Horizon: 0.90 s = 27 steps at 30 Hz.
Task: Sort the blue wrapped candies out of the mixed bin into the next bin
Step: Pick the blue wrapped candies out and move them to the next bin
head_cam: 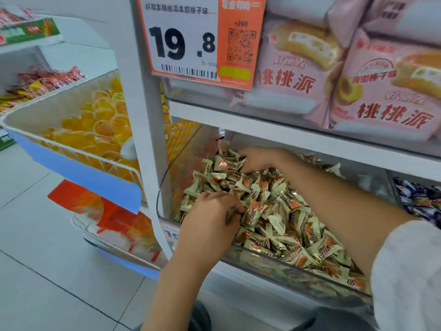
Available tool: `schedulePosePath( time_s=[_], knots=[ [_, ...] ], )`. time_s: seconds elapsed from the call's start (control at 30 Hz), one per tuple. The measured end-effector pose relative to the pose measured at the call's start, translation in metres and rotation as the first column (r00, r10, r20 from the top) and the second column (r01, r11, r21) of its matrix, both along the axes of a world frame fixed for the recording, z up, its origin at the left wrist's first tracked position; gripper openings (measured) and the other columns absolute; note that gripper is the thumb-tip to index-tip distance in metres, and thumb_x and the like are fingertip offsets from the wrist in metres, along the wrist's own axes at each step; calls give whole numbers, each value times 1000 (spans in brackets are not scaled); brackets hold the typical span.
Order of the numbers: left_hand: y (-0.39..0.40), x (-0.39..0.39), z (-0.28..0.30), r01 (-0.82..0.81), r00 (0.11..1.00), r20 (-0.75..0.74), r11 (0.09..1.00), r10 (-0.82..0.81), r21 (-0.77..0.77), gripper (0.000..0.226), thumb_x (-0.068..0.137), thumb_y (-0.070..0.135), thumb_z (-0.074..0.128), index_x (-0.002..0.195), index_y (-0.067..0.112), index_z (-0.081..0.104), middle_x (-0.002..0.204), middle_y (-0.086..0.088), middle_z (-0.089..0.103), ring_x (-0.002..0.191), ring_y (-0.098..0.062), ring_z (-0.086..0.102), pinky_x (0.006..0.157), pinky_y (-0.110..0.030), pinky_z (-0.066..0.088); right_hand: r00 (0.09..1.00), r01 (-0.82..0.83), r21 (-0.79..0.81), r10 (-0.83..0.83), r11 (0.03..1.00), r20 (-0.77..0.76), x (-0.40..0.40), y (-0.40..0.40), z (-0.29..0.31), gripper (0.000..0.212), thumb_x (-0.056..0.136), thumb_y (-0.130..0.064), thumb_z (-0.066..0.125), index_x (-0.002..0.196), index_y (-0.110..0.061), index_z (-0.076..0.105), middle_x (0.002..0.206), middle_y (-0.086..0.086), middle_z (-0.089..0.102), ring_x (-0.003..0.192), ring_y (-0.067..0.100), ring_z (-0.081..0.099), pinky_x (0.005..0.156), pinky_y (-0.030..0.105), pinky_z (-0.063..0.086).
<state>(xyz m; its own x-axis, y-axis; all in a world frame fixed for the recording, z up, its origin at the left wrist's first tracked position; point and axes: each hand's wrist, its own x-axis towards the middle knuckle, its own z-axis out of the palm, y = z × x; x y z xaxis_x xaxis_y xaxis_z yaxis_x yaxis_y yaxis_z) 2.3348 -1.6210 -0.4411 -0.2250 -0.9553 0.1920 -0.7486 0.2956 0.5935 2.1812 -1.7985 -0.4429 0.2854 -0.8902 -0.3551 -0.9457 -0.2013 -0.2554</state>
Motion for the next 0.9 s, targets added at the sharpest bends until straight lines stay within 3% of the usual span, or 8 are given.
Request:
schedulePosePath(
  time_s=[0.1,0.27,0.43,0.57,0.67,0.73,0.83,0.9],
  knots=[
    [-3,1,2,-9,999,-44,1000,10,18,15,85,16,60,92,27,68,98,13,63,99,-15,53,75,-35,52,988,20,12,-22,1000,153,-7,4,3,62,86,-25,66,142,-17,40,143,3,44,121,21,49,91,21,36],
    [-5,-6,10,-101,986,-137,994,93,-46,21,86,15,61,105,25,65,106,8,62,99,-13,56,75,-32,52,939,20,-50,-1,999,344,-17,30,22,63,82,-40,68,137,-18,47,140,-6,45,125,12,44,100,20,33],
    [-4,-14,18,-233,941,-271,968,201,-90,39,87,21,64,124,21,54,115,4,56,102,-12,52,75,-17,35,903,28,-79,8,996,429,-15,65,42,64,74,-50,70,130,-30,50,131,3,56,116,36,53,99,47,44],
    [-8,-19,18,-239,913,-345,971,218,-21,48,86,24,65,131,19,47,121,2,53,107,-15,52,79,-20,38,829,66,-76,-12,995,560,-17,90,53,59,68,-54,72,122,-38,54,133,-18,48,120,5,46,99,22,37],
    [-9,-23,19,-153,890,-423,985,171,78,38,86,28,65,121,25,50,106,17,58,98,-2,58,70,-9,43,718,87,21,-77,996,692,-22,99,57,38,76,-44,71,109,-43,52,106,-34,49,97,-15,47,79,3,34],
    [-9,-24,20,-118,859,-489,988,151,98,22,86,28,65,105,26,53,89,16,63,83,2,61,62,-9,46,667,95,88,-129,992,734,-21,102,57,38,72,-48,72,105,-41,55,104,-31,53,98,-10,52,82,8,39],
    [-8,-23,25,-128,796,-581,985,170,113,12,87,29,64,92,20,59,76,0,68,67,-10,62,54,-19,45,627,92,163,-184,982,757,-17,100,47,61,63,-56,76,114,-25,63,114,-9,65,112,10,58,101,32,44],
    [-6,-22,28,-110,772,-609,982,182,155,17,83,30,70,88,36,55,72,11,65,65,0,60,55,-13,46,569,82,247,-248,966,784,-14,104,46,39,74,-42,73,109,-26,63,104,-11,67,96,-4,62,90,18,49]
  ],
)
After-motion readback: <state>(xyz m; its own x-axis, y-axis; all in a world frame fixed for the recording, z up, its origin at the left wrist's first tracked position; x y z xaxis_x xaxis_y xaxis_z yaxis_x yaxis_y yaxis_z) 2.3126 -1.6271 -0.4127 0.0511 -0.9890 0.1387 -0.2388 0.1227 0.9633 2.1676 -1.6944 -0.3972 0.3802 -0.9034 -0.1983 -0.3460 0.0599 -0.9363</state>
